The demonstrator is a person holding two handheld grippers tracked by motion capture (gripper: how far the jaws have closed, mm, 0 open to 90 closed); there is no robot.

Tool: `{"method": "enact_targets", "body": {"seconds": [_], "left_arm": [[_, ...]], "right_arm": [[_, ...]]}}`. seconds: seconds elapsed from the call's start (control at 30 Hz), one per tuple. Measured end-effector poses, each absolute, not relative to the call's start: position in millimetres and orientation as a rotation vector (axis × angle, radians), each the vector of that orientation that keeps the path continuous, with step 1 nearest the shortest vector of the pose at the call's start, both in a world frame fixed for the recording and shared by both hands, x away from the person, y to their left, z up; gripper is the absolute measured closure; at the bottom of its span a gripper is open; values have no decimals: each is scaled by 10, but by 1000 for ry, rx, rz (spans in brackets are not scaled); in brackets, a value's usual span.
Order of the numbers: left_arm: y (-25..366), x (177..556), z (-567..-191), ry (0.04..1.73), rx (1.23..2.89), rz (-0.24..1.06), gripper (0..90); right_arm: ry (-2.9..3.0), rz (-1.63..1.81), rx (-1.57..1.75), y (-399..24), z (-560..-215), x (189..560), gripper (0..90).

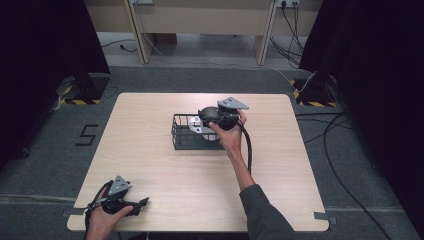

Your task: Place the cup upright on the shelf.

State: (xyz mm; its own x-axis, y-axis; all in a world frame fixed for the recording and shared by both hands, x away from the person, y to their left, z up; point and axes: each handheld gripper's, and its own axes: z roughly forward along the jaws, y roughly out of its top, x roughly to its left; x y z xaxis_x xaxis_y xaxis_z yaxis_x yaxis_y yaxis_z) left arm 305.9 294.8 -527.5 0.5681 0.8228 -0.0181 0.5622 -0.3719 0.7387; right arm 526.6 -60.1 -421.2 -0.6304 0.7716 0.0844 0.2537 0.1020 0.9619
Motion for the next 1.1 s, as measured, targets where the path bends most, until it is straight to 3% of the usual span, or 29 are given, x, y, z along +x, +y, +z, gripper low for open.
{"method": "enact_targets", "body": {"seconds": [0.5, 1.1], "left_arm": [[2948, 3059, -5275, 1104, 2082, 464, 47], [2948, 3059, -5275, 1103, 2083, 464, 47]], "right_arm": [[1922, 1565, 953, -637, -4097, 5180, 150], [1986, 1592, 874, -741, -4008, 4730, 151]]}}
